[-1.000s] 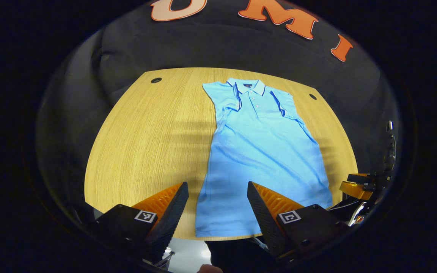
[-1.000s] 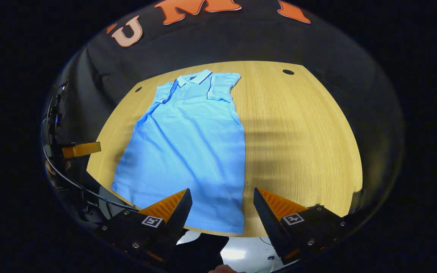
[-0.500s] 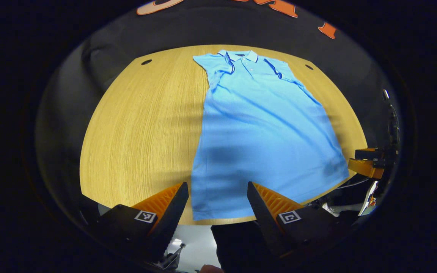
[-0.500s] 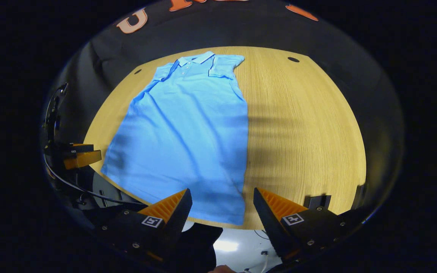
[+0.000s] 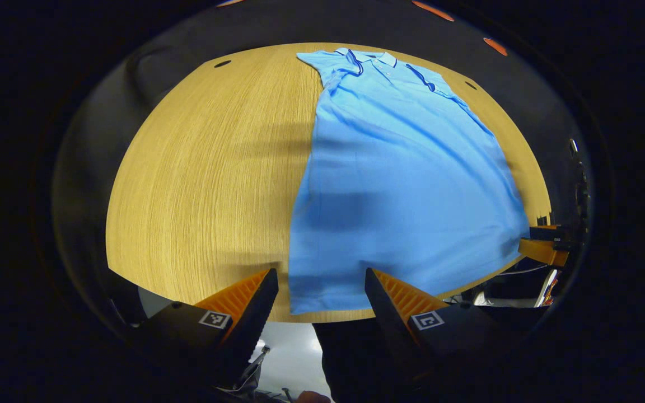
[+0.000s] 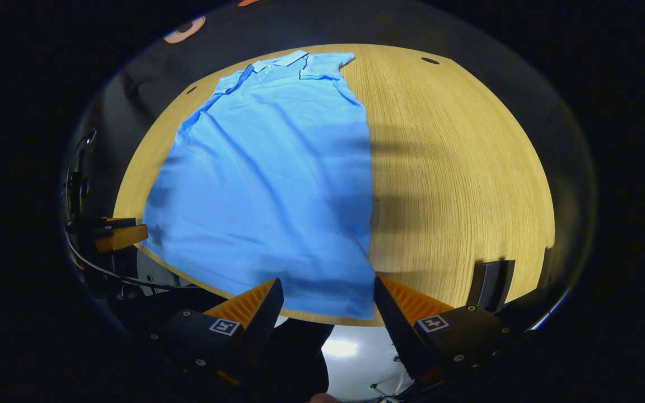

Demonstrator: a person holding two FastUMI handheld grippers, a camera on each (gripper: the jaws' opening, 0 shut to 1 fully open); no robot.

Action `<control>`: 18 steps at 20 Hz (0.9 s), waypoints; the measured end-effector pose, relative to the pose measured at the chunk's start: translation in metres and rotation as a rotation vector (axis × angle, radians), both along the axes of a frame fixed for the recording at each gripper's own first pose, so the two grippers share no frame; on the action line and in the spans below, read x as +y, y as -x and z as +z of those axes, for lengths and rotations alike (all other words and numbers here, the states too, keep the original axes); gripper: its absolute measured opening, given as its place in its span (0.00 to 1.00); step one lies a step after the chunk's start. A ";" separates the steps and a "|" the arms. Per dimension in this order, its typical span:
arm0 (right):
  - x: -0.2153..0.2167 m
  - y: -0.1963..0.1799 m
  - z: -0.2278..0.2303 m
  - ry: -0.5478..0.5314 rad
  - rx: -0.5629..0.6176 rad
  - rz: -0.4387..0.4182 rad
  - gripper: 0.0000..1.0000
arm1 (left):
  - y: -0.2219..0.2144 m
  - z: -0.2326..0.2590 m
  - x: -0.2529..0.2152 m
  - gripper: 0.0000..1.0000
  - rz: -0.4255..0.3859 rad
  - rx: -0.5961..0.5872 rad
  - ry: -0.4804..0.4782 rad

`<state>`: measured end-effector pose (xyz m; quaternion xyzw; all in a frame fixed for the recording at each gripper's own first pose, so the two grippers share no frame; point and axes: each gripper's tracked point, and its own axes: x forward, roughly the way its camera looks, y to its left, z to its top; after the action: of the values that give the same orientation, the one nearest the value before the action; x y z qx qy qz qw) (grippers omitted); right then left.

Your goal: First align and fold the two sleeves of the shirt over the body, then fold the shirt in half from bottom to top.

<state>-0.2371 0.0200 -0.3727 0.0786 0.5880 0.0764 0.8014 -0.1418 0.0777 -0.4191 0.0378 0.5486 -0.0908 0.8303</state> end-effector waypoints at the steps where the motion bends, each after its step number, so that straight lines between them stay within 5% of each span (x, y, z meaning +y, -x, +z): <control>1: -0.001 0.000 -0.002 0.010 0.000 -0.006 0.99 | 0.000 -0.002 -0.001 1.00 -0.009 0.005 -0.002; 13: 0.001 0.003 -0.011 0.117 -0.001 0.079 0.94 | 0.005 -0.016 -0.004 1.00 -0.048 0.029 -0.045; 15: 0.003 0.000 -0.010 0.110 -0.013 0.063 0.83 | 0.003 -0.016 -0.007 1.00 -0.018 0.031 -0.040; 17: 0.005 -0.006 -0.009 0.097 -0.033 0.031 0.64 | -0.001 -0.014 -0.013 0.82 0.002 0.008 -0.029; 18: 0.007 -0.013 -0.009 0.077 -0.060 -0.006 0.39 | -0.002 -0.014 -0.018 0.65 0.000 -0.008 -0.026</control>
<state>-0.2242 0.0267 -0.3815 0.0471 0.5661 0.0536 0.8213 -0.1397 0.0593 -0.4334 0.0489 0.5465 -0.0835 0.8319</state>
